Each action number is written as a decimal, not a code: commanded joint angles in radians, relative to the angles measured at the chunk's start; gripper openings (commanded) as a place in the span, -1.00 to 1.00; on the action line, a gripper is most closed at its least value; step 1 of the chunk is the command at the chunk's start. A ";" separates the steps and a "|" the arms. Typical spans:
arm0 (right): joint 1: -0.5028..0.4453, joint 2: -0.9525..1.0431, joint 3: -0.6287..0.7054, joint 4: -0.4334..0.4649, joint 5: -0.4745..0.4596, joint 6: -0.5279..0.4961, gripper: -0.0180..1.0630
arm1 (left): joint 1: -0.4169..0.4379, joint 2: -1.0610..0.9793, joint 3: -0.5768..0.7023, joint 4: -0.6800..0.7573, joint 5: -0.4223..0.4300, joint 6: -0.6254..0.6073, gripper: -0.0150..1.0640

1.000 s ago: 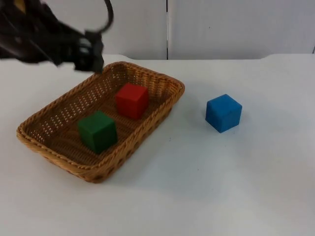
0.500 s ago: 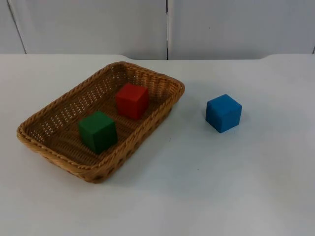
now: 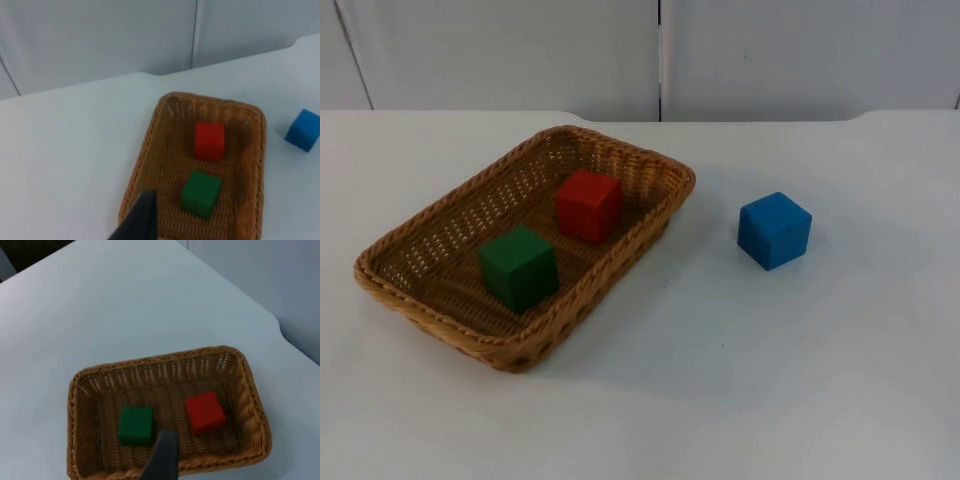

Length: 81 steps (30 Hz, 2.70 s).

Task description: Pick up one cube with each hand and place exactly two cubes into the same basket, leaving the remaining cube outside.

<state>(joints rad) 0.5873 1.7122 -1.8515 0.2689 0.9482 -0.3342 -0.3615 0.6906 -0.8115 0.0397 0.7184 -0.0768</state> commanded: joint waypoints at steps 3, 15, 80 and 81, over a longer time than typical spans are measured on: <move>0.004 -0.179 0.266 -0.002 -0.185 -0.017 0.44 | 0.003 -0.152 0.105 -0.040 0.024 0.004 0.82; 0.004 -0.588 0.838 -0.002 -0.471 -0.022 0.44 | 0.003 -0.491 0.199 -0.051 0.184 0.051 0.82; 0.004 -1.712 1.336 -0.263 0.131 0.300 0.44 | 0.003 -0.691 0.318 -0.040 0.358 0.091 0.82; 0.004 -1.712 1.336 -0.263 0.131 0.300 0.44 | 0.003 -0.691 0.318 -0.040 0.358 0.091 0.82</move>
<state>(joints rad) 0.5873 0.0039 -0.5176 0.0000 1.0804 -0.0348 -0.3615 0.0032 -0.4984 0.0000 1.0762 0.0117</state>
